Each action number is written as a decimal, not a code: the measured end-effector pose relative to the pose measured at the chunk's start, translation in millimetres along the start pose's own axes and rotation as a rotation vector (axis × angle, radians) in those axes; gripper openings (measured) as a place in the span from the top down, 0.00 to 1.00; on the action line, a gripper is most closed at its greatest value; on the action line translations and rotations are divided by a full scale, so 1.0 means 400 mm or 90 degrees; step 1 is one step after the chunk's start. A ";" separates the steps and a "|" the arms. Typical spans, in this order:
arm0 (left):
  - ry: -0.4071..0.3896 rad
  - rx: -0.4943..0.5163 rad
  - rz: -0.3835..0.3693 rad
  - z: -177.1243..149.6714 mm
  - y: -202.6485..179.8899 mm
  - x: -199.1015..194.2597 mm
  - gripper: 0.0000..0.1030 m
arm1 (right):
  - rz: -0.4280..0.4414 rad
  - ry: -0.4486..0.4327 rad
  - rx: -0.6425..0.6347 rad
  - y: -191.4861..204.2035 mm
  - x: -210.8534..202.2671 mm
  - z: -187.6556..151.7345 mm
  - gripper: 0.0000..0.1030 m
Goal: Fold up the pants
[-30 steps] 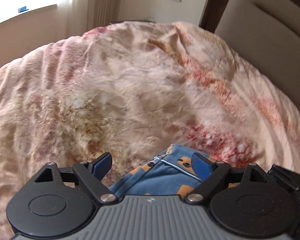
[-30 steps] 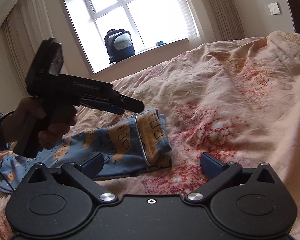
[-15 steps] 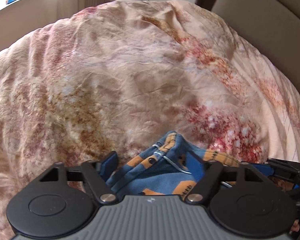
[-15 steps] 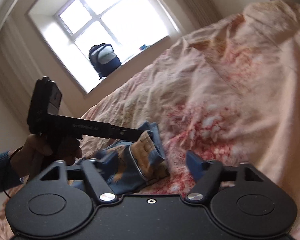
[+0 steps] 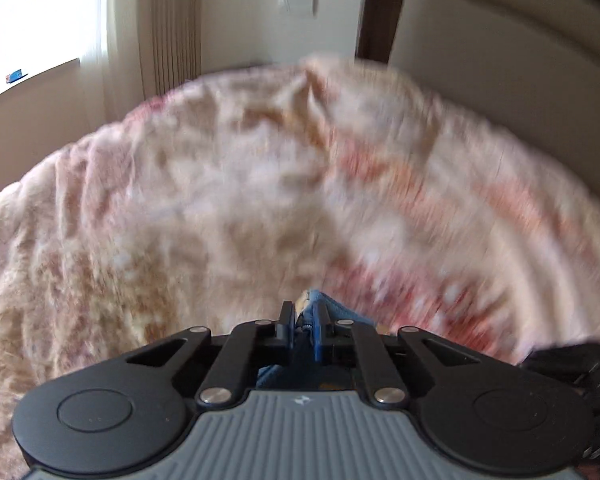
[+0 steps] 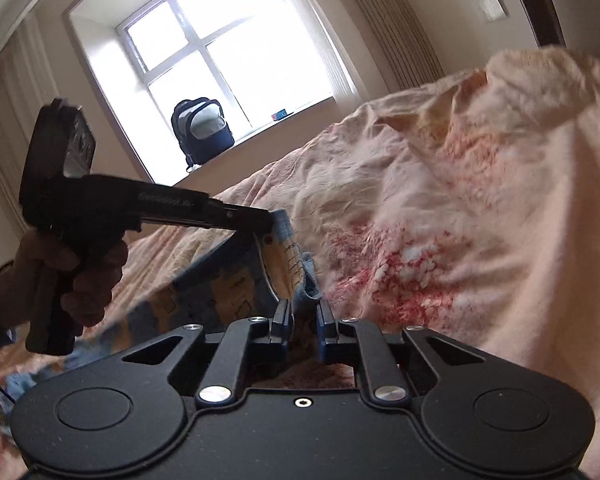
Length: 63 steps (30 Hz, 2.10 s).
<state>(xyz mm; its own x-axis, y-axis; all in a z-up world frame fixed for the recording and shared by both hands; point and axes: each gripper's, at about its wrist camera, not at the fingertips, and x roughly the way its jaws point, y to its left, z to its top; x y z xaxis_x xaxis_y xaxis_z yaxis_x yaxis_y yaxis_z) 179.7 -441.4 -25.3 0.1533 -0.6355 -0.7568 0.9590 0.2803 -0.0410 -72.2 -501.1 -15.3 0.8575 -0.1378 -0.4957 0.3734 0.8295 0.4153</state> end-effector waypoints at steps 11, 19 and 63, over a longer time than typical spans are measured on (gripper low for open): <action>-0.121 -0.103 0.146 -0.104 0.063 -0.159 0.07 | -0.041 -0.026 -0.147 0.031 -0.005 0.010 0.31; -0.084 -0.205 0.281 -0.393 0.076 -0.313 0.00 | -0.062 0.038 -0.344 0.093 0.094 0.026 0.04; -0.237 -0.807 0.615 -1.060 0.312 -0.921 0.00 | 0.218 0.384 -0.792 1.058 0.428 -0.020 0.01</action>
<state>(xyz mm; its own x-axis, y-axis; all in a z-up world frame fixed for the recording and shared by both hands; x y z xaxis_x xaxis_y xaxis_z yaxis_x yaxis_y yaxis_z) 141.7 132.8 -28.1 0.7710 0.0406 -0.6355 -0.2904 0.9106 -0.2942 230.0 -169.4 69.4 0.4430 0.1493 -0.8840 -0.6379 0.7454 -0.1938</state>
